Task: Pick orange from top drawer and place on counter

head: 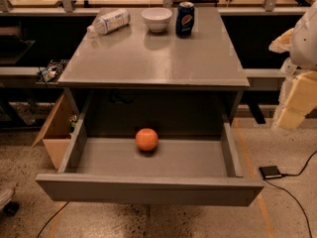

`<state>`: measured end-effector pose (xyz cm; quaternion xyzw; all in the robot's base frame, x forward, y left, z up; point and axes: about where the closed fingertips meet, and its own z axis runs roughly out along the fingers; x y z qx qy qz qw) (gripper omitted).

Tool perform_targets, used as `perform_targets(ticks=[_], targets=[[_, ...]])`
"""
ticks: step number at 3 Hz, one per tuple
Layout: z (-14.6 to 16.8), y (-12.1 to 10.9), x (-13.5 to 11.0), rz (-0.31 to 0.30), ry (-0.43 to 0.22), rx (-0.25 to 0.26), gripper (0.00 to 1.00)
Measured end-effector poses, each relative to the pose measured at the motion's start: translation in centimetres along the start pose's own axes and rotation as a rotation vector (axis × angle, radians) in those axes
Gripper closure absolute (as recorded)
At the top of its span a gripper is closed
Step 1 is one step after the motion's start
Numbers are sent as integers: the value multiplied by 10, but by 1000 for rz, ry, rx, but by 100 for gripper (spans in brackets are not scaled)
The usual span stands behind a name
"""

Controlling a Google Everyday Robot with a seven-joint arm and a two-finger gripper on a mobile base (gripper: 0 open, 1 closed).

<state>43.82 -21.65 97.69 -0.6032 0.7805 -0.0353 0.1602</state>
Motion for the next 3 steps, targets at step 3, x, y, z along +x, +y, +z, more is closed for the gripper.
perform_targets(ticks=[3], targets=[[52,-3,-29,121,-124,-41,0]])
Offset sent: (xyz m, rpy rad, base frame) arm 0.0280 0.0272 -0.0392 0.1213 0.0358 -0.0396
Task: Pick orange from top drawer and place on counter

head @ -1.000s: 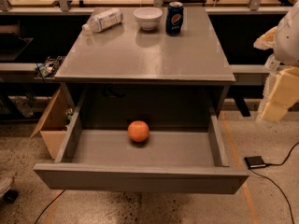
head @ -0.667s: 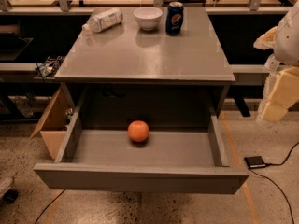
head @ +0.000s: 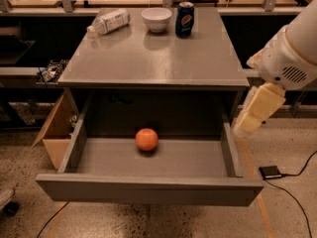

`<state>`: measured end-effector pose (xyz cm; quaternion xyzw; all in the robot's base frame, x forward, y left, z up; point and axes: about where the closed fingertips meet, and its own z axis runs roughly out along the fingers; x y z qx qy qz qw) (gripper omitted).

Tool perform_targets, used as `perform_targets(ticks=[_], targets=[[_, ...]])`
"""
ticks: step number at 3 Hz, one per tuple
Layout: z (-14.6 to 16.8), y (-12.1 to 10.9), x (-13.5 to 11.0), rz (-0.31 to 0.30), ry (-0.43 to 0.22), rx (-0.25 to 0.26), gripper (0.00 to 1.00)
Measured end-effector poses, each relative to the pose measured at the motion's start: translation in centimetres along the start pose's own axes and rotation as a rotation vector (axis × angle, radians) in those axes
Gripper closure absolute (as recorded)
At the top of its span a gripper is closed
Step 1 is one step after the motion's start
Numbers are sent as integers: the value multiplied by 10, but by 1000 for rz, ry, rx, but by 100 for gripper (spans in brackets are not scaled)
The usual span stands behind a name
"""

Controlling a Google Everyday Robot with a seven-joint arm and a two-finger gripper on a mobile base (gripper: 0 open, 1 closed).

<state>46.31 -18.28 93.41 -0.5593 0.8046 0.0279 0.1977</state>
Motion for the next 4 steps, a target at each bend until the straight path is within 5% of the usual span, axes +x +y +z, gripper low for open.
perform_targets(ticks=[1,2,4], targets=[[39,4,-12,158,-124,-20,0],[38,-11,-25,178,-184,40,0],[47,-11,-26,184,-185,29,0]])
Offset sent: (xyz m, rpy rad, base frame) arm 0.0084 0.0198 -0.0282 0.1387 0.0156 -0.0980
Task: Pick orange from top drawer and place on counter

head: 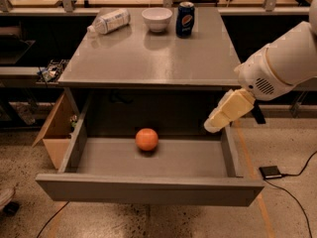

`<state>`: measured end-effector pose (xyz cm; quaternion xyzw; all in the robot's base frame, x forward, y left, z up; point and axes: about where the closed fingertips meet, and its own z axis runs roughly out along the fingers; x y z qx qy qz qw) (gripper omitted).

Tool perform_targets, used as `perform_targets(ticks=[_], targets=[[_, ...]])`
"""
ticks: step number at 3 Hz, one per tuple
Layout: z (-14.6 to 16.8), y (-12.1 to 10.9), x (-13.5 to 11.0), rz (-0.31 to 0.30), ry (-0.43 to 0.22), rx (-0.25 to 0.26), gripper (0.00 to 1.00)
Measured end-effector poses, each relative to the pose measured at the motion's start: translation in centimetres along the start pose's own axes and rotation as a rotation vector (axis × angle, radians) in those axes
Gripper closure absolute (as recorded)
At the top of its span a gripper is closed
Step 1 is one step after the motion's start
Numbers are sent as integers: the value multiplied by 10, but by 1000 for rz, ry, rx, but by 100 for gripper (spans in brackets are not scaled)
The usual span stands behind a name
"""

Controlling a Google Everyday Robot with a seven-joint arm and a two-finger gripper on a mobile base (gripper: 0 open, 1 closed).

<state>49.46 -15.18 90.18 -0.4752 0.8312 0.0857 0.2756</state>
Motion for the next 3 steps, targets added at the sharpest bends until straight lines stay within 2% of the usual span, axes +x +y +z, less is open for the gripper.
perform_targets(ticks=[2,3], targets=[[89,11,22,126,61,-96,0],[133,23,33,162,98,-124,0]])
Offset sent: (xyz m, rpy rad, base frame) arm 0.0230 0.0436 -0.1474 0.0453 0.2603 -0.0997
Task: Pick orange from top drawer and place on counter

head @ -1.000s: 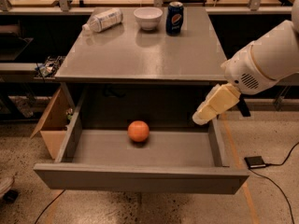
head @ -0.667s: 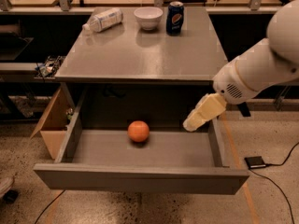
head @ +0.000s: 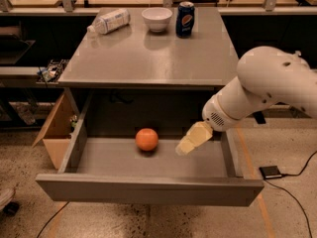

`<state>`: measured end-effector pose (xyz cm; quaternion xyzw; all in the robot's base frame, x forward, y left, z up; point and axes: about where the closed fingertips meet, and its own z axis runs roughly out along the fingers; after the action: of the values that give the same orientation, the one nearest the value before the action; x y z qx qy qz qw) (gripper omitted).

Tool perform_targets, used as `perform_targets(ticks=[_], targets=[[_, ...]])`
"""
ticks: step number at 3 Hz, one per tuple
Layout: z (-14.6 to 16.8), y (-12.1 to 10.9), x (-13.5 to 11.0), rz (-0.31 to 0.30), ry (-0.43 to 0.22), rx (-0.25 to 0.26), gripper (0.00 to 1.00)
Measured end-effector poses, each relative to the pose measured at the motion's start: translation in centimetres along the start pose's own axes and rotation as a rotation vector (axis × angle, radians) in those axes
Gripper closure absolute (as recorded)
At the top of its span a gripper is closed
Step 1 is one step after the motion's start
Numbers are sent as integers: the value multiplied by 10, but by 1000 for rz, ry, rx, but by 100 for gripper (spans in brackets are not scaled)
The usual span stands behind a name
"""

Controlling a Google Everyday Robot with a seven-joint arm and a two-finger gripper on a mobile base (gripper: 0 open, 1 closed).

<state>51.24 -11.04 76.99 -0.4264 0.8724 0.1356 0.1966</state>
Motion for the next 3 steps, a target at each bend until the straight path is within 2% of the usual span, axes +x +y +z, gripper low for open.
perform_targets(ticks=[1,2,3], targets=[[35,8,-7,17,-17,-11,0],[67,18,-28,22,-60,-14,0],[95,28,-48,11,-72,-1,0]])
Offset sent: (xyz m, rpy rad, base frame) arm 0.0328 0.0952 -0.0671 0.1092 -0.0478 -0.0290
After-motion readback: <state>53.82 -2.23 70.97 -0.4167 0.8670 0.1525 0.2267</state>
